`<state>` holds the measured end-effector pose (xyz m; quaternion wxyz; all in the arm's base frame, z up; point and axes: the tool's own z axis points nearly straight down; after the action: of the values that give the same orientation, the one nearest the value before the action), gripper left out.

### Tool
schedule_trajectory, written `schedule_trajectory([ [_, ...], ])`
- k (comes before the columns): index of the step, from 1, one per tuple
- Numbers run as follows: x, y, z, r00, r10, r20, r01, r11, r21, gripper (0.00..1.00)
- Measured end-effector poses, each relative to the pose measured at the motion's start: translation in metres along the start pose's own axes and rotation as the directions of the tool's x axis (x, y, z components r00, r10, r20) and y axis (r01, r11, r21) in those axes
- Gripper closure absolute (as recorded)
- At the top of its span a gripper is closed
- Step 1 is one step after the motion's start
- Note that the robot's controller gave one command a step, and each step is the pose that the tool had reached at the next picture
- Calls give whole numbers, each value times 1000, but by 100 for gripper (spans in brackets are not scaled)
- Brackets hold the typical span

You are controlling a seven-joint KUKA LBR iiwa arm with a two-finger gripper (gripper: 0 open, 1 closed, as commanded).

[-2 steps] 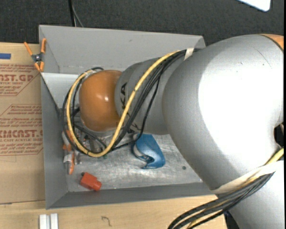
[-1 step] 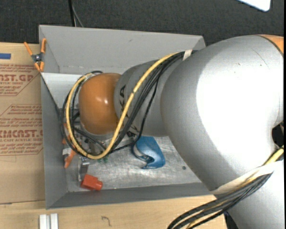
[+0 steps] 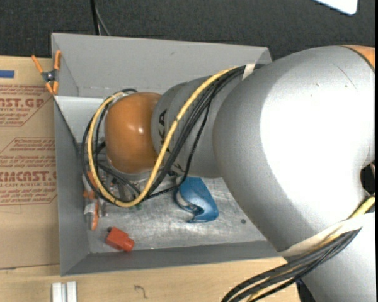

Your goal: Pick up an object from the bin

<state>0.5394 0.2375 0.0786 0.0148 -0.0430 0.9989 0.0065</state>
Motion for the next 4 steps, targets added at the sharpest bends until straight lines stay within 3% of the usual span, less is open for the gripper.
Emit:
schedule_trajectory([
  [1, 7, 0, 5, 1000, -3, -26, 3, 1000, 6, 0],
  [2, 0, 0, 0, 1000, 0, 0, 0, 1000, 0, 100],
  [3, 0, 0, 0, 1000, 0, 0, 0, 1000, 0, 100],
  [4, 4, 2, -47, 999, 14, -33, -14, 1000, 12, 100],
])
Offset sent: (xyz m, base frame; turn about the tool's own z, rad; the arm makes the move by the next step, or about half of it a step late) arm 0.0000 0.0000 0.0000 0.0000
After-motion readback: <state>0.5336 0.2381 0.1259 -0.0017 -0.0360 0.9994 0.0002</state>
